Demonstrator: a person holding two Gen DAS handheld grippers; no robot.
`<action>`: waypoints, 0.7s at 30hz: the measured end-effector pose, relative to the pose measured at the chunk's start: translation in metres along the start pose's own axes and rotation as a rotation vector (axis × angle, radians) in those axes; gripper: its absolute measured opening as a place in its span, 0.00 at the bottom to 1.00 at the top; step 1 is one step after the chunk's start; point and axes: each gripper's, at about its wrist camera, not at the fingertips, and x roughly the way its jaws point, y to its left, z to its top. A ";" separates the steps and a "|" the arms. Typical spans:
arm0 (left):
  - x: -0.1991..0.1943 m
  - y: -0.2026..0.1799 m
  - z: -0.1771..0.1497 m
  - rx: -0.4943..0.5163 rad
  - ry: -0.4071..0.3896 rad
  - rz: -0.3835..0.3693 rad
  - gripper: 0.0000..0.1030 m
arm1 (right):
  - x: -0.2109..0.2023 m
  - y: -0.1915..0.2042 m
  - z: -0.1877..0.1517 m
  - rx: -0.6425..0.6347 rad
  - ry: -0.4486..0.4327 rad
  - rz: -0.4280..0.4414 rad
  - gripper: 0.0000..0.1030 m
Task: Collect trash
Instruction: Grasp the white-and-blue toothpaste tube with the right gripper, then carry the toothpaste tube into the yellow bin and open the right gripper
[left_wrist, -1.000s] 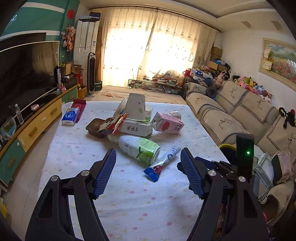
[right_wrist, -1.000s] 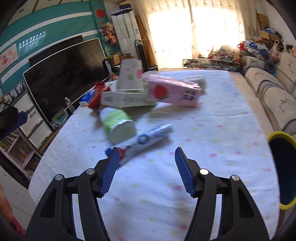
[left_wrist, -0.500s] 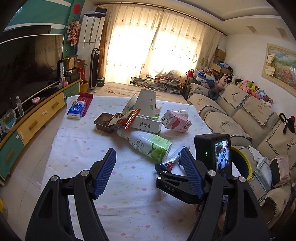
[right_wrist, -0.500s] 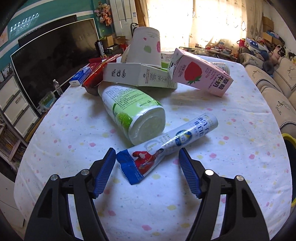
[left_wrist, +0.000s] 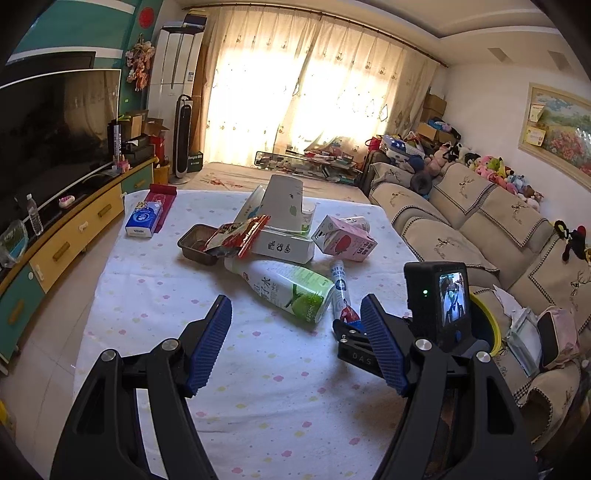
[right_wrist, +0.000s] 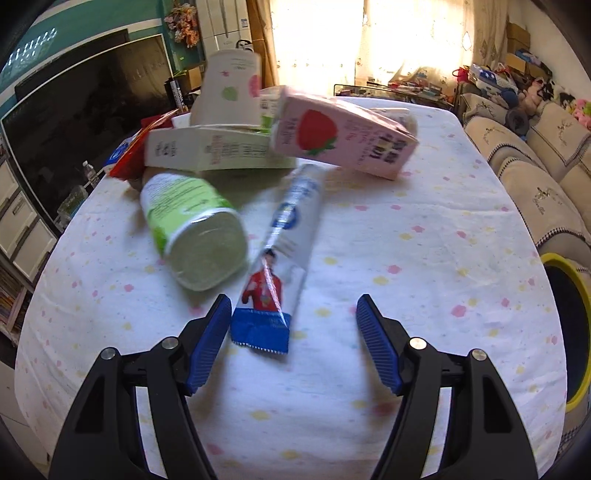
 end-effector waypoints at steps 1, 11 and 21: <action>0.001 0.000 0.000 0.001 0.002 -0.002 0.70 | 0.000 -0.004 0.001 0.006 0.000 0.001 0.62; 0.006 -0.003 -0.004 0.007 0.014 -0.005 0.70 | 0.006 -0.004 0.012 -0.024 0.011 0.031 0.23; 0.012 -0.002 -0.006 0.000 0.023 -0.008 0.70 | -0.034 -0.030 0.002 0.025 0.003 0.191 0.22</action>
